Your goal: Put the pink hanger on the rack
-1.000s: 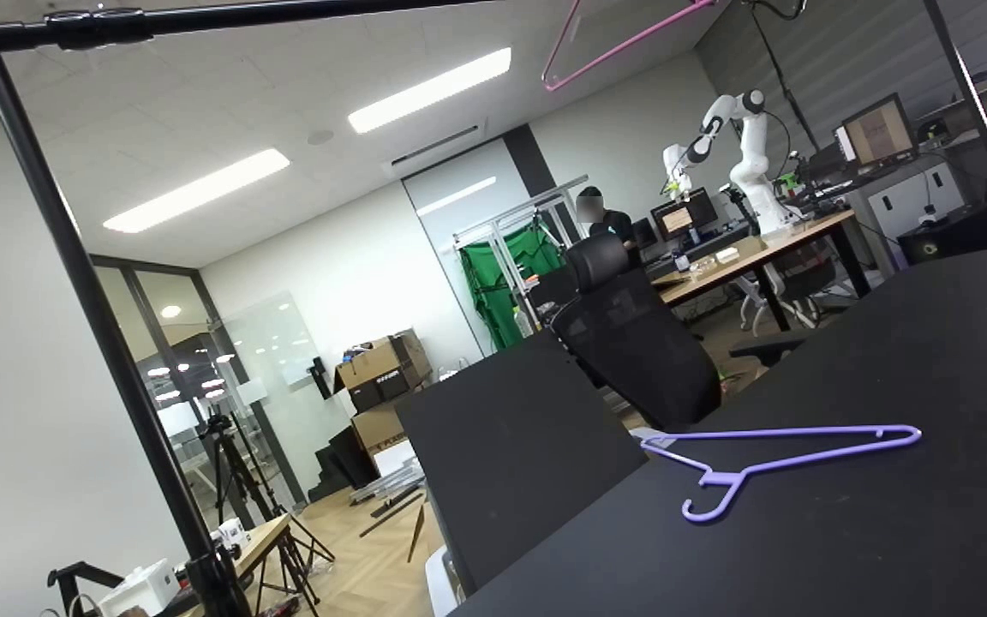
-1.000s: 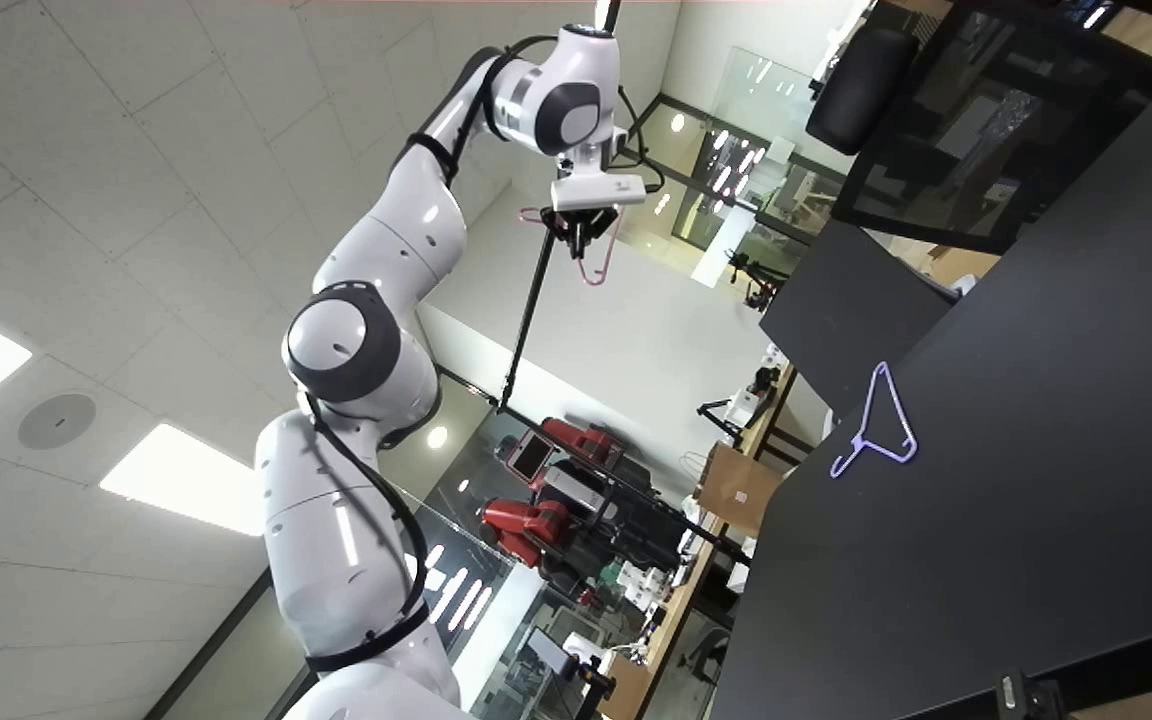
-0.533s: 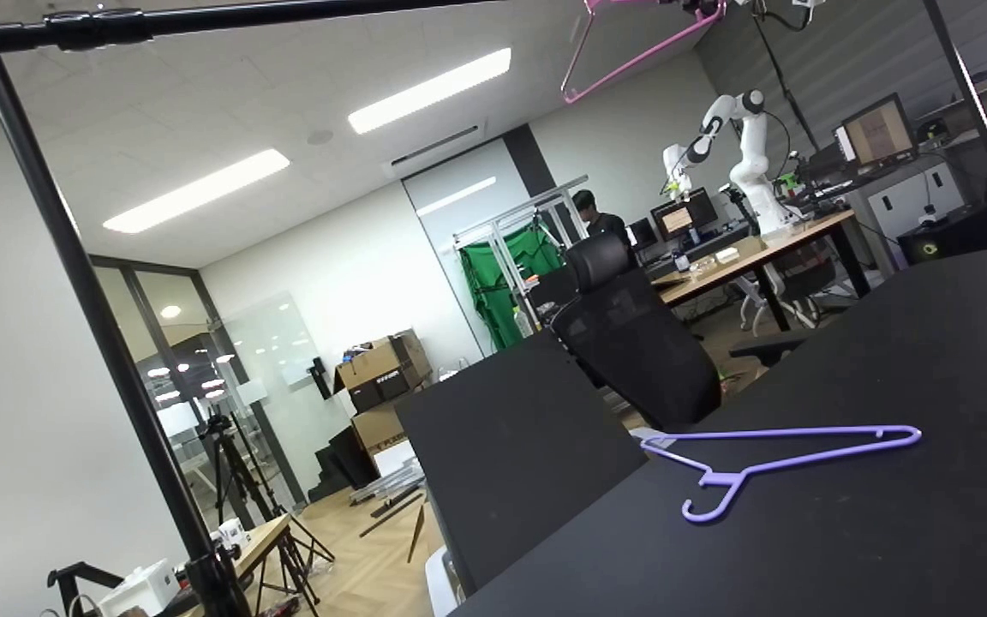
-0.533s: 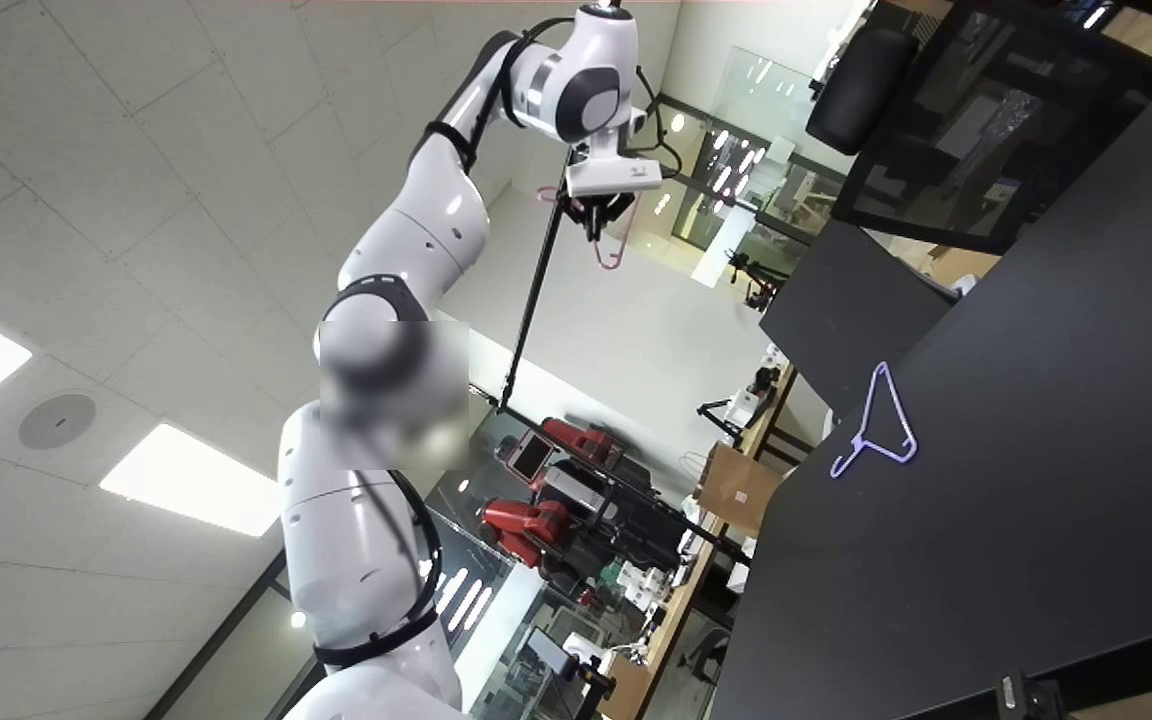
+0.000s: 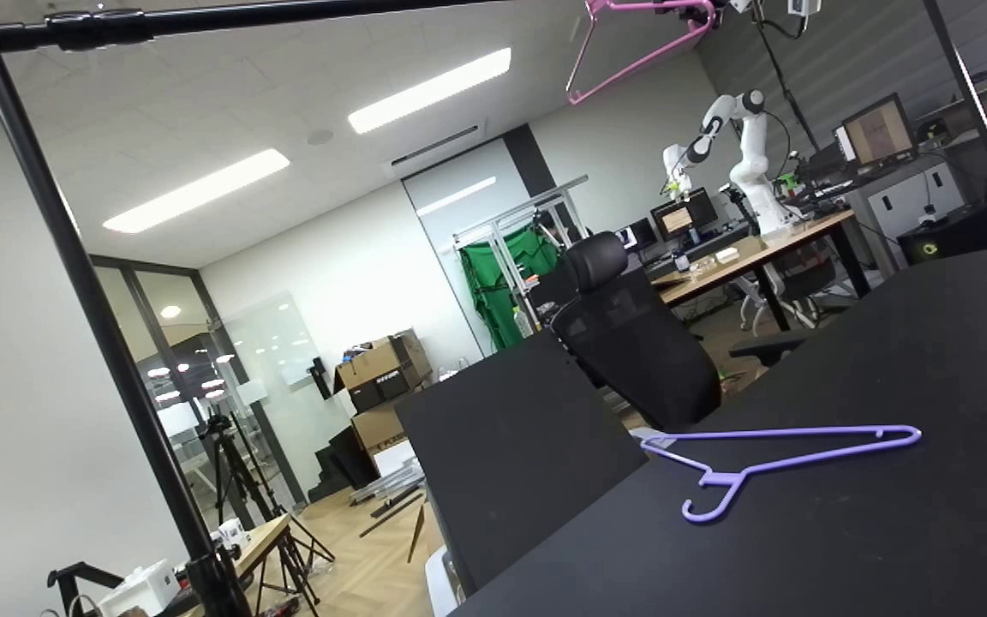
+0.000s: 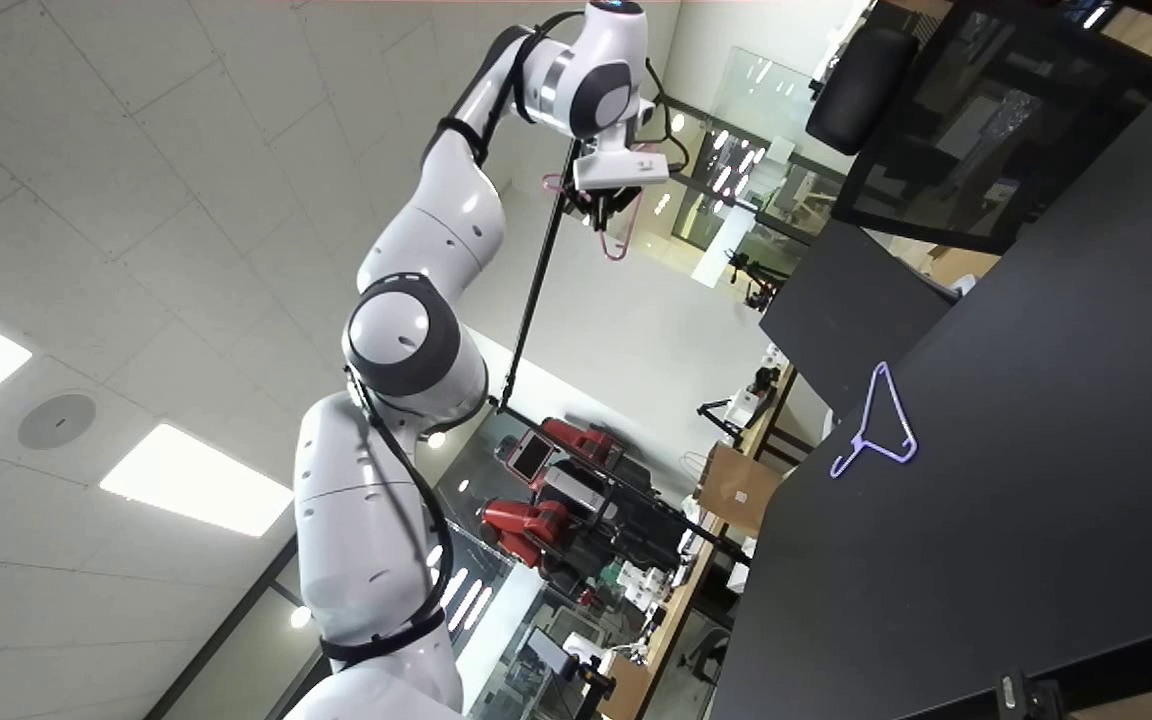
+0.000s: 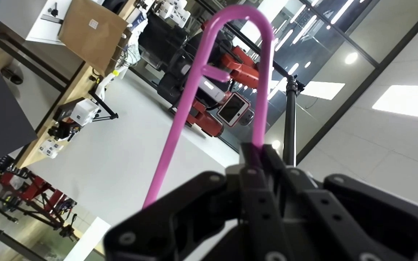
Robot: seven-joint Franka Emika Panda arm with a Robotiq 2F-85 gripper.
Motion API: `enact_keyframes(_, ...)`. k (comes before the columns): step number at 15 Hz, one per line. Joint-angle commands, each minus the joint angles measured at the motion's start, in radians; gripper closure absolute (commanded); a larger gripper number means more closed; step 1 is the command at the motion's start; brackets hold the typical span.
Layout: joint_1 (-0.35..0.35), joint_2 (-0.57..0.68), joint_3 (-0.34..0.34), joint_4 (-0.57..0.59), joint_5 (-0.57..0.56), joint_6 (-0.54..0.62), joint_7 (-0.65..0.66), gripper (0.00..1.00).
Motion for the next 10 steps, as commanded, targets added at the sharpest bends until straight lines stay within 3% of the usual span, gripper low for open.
enact_keyframes(1,-0.006,0.047,0.012,0.093,0.022,0.023,0.068,0.98)
enact_keyframes(10,-0.003,0.056,0.011,0.107,0.031,0.061,0.100,0.98)
